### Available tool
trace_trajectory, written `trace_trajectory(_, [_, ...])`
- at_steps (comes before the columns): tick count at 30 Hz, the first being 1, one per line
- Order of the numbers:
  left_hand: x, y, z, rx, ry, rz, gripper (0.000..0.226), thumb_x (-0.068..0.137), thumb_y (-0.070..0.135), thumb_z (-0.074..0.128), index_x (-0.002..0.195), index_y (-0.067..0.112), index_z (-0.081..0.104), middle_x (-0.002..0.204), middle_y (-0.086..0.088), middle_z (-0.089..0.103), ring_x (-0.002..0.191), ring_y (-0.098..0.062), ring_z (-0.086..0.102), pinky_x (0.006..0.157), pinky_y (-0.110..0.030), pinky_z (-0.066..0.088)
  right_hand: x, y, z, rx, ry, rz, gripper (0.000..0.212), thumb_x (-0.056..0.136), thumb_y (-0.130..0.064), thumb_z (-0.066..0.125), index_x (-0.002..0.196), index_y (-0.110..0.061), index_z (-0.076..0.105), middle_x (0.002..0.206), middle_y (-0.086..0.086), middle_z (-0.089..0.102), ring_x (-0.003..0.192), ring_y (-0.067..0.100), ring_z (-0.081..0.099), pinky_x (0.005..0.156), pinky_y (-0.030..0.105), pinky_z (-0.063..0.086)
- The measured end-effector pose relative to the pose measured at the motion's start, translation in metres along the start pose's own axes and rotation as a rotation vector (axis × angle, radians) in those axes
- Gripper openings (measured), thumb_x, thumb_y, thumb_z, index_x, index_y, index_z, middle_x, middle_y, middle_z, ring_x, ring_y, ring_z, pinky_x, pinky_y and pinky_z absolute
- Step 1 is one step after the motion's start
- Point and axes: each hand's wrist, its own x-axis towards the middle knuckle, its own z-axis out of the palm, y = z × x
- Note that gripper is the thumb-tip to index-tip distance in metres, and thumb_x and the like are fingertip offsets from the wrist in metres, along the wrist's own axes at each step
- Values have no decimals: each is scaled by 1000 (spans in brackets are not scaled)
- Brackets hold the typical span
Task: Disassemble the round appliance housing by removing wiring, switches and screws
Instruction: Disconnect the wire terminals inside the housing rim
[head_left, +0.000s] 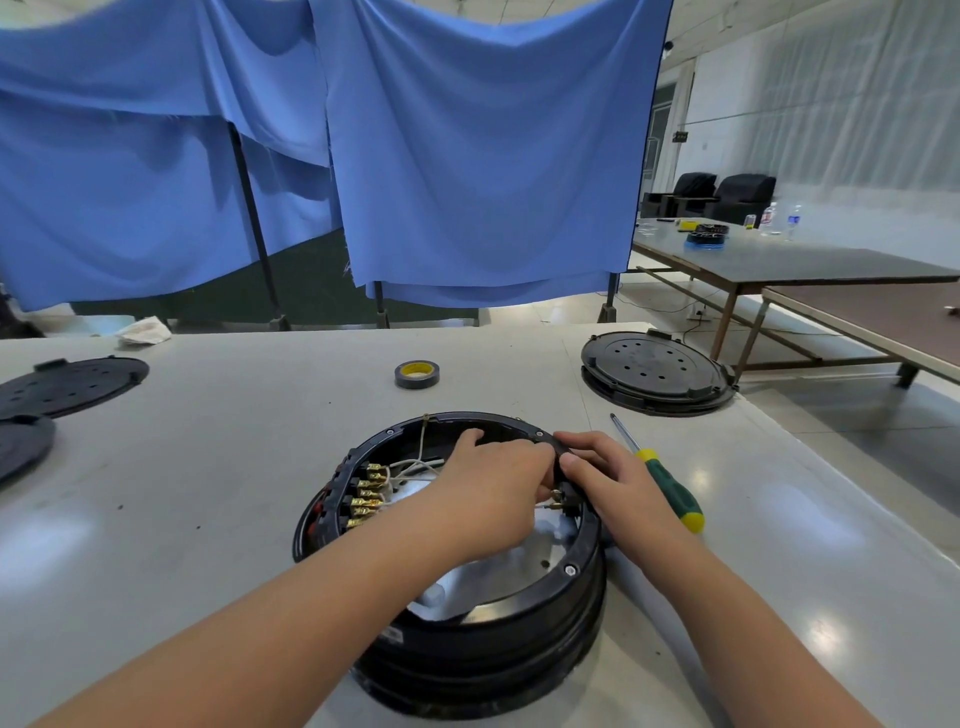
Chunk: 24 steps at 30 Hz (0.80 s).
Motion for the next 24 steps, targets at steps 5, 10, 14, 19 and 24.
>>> trace_trajectory(5, [4,7,-9,271,-32,71,22,86,13,55,90,24,36,101,2,55,107,-22,54,115,-53,8,-1,-3,0,-17,-2,-8,22,93,-5,53,105,-22,62,101,5,69,92,11,66,83,21,52])
trace_trajectory(10, [2,4,-5,183,8,39,13,92,17,50,88,23,39,85,6,46,103,-22,51,116,-56,4,-2,-3,0,-9,1,8,22,93,-5,52,104,-22,62,103,7,68,94,15,66,86,26,52])
trace_trajectory(14, [1,2,1,160,46,21,10,93,18,47,89,23,40,82,8,41,105,-22,49,115,-57,0,-2,-3,0,-4,6,9,23,93,-4,52,103,-23,62,104,9,68,94,16,65,86,25,52])
trace_trajectory(19, [7,7,-4,302,13,80,23,84,12,55,89,22,35,103,1,59,110,-25,48,111,-63,-5,-3,-3,-1,3,-1,7,22,94,-4,51,109,-17,62,104,10,68,97,17,65,86,24,51])
trace_trajectory(24, [2,1,2,163,58,39,13,92,17,48,88,23,38,86,6,46,104,-22,49,115,-58,1,-2,-2,0,7,7,19,23,94,-4,51,107,-19,62,105,12,67,98,20,65,89,30,52])
